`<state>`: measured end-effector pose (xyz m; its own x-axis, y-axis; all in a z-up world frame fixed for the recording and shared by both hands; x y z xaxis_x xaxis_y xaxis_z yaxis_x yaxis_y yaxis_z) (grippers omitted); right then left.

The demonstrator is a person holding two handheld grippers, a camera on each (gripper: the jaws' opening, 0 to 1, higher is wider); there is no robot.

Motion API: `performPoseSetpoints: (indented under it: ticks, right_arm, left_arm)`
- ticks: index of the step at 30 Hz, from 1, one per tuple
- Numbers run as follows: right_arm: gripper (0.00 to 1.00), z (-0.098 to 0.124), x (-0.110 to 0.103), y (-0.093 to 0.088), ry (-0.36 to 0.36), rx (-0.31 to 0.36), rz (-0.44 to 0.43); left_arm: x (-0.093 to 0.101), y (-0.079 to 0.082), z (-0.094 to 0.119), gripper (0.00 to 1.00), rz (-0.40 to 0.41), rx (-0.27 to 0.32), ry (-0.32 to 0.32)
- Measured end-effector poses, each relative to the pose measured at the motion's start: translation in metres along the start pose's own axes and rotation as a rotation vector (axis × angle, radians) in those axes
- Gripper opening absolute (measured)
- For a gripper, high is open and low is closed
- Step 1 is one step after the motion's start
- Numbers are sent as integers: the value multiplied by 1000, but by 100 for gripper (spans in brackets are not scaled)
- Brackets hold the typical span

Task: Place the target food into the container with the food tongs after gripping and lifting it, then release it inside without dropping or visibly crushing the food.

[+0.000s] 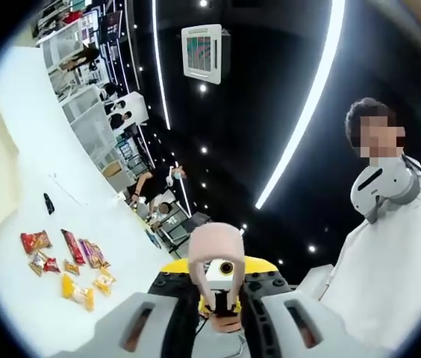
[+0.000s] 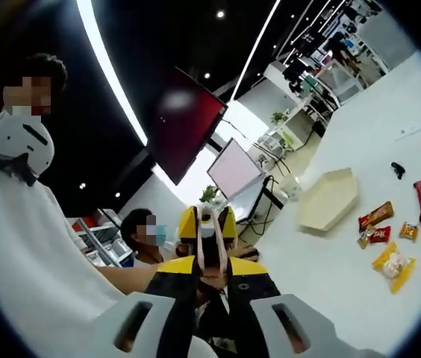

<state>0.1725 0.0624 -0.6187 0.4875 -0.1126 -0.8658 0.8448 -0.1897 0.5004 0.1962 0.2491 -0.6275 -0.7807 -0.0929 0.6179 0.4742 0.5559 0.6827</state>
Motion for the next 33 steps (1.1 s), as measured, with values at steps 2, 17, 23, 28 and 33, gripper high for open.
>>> performPoseSetpoints:
  ticks: [2, 17, 23, 28, 33]
  right_arm:
    - [14, -4, 1, -7, -18, -68, 34]
    - [25, -42, 5, -43, -66, -227, 64]
    - [42, -21, 11, -24, -124, -166, 119]
    - [33, 8, 12, 8, -186, -172, 202]
    - [19, 15, -4, 38, -132, -150, 216]
  left_arm:
    - [0, 2, -1, 17, -6, 4, 0]
    - [3, -16, -26, 19, -18, -109, -16]
    - [0, -5, -13, 18, -73, -196, 4]
    - [-1, -5, -2, 18, -113, -314, -8]
    - [7, -28, -1, 19, -127, -521, -99]
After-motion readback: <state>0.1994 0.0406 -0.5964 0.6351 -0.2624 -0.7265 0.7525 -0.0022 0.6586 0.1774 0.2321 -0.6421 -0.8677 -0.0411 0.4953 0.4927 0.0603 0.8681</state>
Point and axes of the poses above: the point that each gripper's makers call its tool centre point, and the gripper's own axes: z roughly backward along the fingers, x roughly to its right, y roughly out of its top, the point moved 9 cm from there along z, roughly backward along the fingers, and after that the axes turned 14 degrees about -z, right-handed, at the moved point
